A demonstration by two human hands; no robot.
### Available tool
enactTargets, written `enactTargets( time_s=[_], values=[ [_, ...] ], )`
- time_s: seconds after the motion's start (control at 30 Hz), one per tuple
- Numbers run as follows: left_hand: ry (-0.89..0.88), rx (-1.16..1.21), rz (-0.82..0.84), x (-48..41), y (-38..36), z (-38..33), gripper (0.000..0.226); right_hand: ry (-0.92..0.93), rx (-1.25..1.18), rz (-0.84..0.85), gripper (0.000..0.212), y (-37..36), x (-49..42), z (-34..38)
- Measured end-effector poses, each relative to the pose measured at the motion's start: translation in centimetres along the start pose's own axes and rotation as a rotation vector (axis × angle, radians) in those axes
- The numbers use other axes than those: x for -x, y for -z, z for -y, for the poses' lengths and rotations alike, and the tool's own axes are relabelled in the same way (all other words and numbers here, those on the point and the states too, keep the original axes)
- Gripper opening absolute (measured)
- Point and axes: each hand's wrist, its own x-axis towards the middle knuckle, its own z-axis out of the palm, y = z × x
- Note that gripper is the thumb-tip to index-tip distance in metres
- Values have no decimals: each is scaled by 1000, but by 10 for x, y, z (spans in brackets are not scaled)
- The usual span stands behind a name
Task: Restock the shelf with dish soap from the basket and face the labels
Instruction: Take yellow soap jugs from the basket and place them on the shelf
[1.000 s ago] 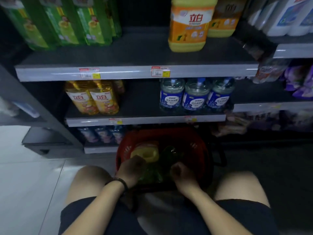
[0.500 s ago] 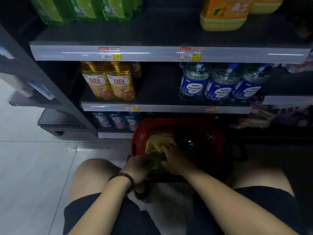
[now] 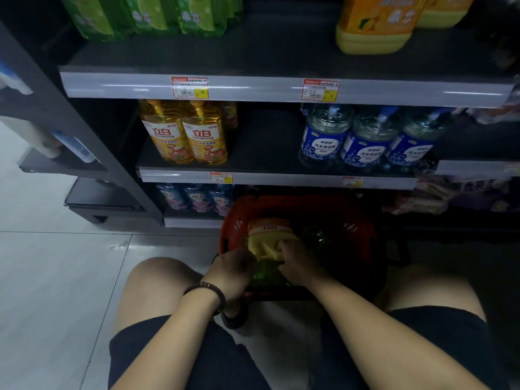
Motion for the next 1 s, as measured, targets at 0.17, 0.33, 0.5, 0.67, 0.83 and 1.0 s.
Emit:
enactTargets(
  time_s=[0.17,0.33,0.5,0.67,0.83,1.0],
  values=[
    [-29,19,-73,4,-2,-5,40,-12,-225,-265,12,12,35,4],
    [-55,120,-160,13,-6,-18,73,1,-530,-343,20,42,61,6],
    [-64,128,-123,23,-12,-29,121,-55,-782,-464,23,77,107,2],
    [-230,228,-86,27,-10,-50,128,72,-832,-499,23,132,158,0],
    [-476,203,-32,32,5,-95,120,131,-925,-522,26,193,189,11],
    [-608,253,-460,48,-27,-137,135,53,-1057,-709,26,231,194,28]
  ],
)
